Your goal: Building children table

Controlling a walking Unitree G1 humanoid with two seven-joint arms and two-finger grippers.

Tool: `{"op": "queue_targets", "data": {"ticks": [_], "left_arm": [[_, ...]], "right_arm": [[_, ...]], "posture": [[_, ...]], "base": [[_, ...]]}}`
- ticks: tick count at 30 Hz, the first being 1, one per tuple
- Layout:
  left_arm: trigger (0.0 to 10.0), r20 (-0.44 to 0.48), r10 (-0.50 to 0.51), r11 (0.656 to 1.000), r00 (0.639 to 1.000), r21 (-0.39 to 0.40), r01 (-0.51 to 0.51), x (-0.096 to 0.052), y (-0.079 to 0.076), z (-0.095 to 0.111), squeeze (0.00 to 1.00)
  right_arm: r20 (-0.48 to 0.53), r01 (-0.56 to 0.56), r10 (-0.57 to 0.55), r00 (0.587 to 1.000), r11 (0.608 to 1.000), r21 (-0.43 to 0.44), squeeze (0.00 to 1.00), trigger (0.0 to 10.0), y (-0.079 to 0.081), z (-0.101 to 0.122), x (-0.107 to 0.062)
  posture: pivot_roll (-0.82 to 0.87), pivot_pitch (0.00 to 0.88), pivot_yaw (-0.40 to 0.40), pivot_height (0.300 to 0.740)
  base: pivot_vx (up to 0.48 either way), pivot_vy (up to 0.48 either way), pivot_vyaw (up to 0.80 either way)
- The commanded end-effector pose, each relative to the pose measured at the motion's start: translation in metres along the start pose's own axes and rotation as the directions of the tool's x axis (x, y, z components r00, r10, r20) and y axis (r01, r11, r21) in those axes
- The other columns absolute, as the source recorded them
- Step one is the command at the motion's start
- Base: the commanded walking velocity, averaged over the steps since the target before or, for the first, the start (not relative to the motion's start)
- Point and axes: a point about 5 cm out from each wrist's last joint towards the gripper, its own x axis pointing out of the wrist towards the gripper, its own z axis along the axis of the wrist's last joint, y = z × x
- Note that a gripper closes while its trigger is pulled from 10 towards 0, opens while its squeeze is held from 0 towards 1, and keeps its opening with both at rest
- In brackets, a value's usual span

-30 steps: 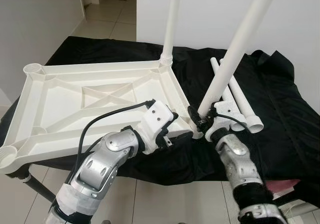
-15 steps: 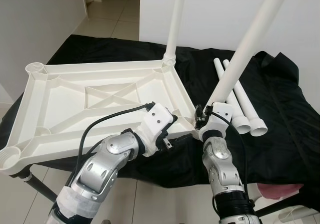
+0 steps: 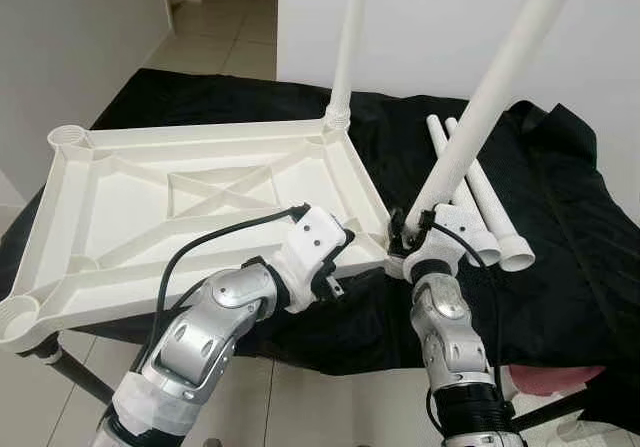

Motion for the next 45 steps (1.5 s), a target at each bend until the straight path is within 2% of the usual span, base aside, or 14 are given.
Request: {"op": "queue_targets", "data": {"ticks": [1,2,3,5,6,15,26,34,35,37,38,40,42,45], "left_arm": [[10.0,-0.001,0.007,1.0,1.0,0.007,-0.007,0.001,-0.002,0.0,0.0],[10.0,-0.001,0.006,1.0,1.0,0.007,-0.006,0.001,-0.002,0.0,0.0],[10.0,0.0,0.006,1.0,1.0,0.006,-0.006,0.002,-0.002,0.0,0.0],[10.0,0.0,0.006,1.0,1.0,0.006,-0.006,0.002,-0.002,0.0,0.0],[10.0,0.001,0.008,1.0,1.0,0.006,-0.008,0.002,-0.002,0.0,0.0],[10.0,0.006,0.06,0.998,0.998,0.018,-0.06,0.01,-0.006,-0.006,0.0],[10.0,0.012,0.092,0.995,0.996,0.025,-0.092,0.011,-0.002,-0.005,0.0],[10.0,0.0,0.102,0.994,0.995,0.035,-0.102,0.014,-0.006,-0.012,0.0],[10.0,-0.014,0.117,0.992,0.993,0.04,-0.116,0.015,-0.007,-0.018,0.0],[10.0,-0.019,0.121,0.992,0.992,0.043,-0.121,0.016,-0.007,-0.019,0.0],[10.0,-0.021,0.124,0.991,0.992,0.044,-0.123,0.016,-0.007,-0.02,0.0],[10.0,-0.021,0.124,0.991,0.992,0.044,-0.123,0.016,-0.007,-0.02,0.0],[10.0,-0.02,0.127,0.991,0.992,0.044,-0.126,0.015,-0.006,-0.019,0.0],[10.0,-0.02,0.131,0.99,0.991,0.047,-0.13,0.014,-0.005,-0.019,0.0]], "right_arm": [[-0.002,-0.011,0.011,1.0,1.0,-0.001,1.0,10.0,-0.004,-0.001,-0.001],[0.001,-0.017,0.017,1.0,1.0,-0.009,1.0,10.0,-0.006,-0.001,-0.001],[0.007,-0.043,0.043,0.999,0.999,-0.021,0.42,10.0,-0.009,0.0,0.0],[0.007,-0.043,0.043,0.999,0.999,-0.021,0.42,10.0,-0.009,0.0,0.0],[0.003,-0.068,0.068,0.998,0.997,-0.027,0.0,10.0,-0.012,0.0,0.001],[0.01,-0.326,0.331,0.944,0.935,-0.141,0.0,10.0,-0.02,0.004,0.012],[-0.018,-0.494,0.499,0.866,0.85,-0.184,0.0,10.0,-0.017,0.003,0.022],[-0.029,-0.529,0.534,0.845,0.827,-0.192,0.0,10.0,-0.016,-0.001,0.025],[-0.037,-0.531,0.535,0.844,0.824,-0.199,0.0,4.4,-0.017,-0.003,0.027],[-0.038,-0.531,0.535,0.844,0.823,-0.202,0.0,4.4,-0.017,-0.004,0.027],[-0.038,-0.532,0.536,0.843,0.822,-0.203,0.0,1.5,-0.017,-0.004,0.028],[-0.038,-0.532,0.536,0.843,0.822,-0.203,0.0,1.5,-0.017,-0.004,0.028],[-0.03,-0.536,0.542,0.84,0.82,-0.202,0.0,0.0,-0.018,-0.003,0.029],[-0.023,-0.542,0.549,0.835,0.816,-0.199,0.0,0.0,-0.018,-0.003,0.03]], "posture": [[0.01,0.0,-0.072,0.74],[0.01,0.0,-0.072,0.74],[0.01,0.0,-0.072,0.74],[0.01,0.0,-0.072,0.74],[0.01,0.0,-0.072,0.74],[0.0,0.0,-0.064,0.74],[0.01,0.008,-0.064,0.74],[0.02,0.012,-0.065,0.74],[0.02,0.014,-0.066,0.74],[0.02,0.014,-0.066,0.74],[0.02,0.015,-0.065,0.74],[0.02,0.015,-0.065,0.74],[0.02,0.014,-0.064,0.74],[0.02,0.014,-0.064,0.74]], "base": [[0.0,0.0,0.0],[0.0,0.0,0.0],[0.0,0.0,0.0],[0.0,0.0,0.0],[0.0,0.0,0.0],[0.0,0.0,0.0],[0.0,0.0,0.0],[0.0,0.0,0.0],[0.0,0.0,0.0],[0.0,0.0,0.0],[0.0,0.0,0.0],[0.0,0.0,0.0],[0.0,0.0,0.0],[0.0,0.0,0.0]]}}
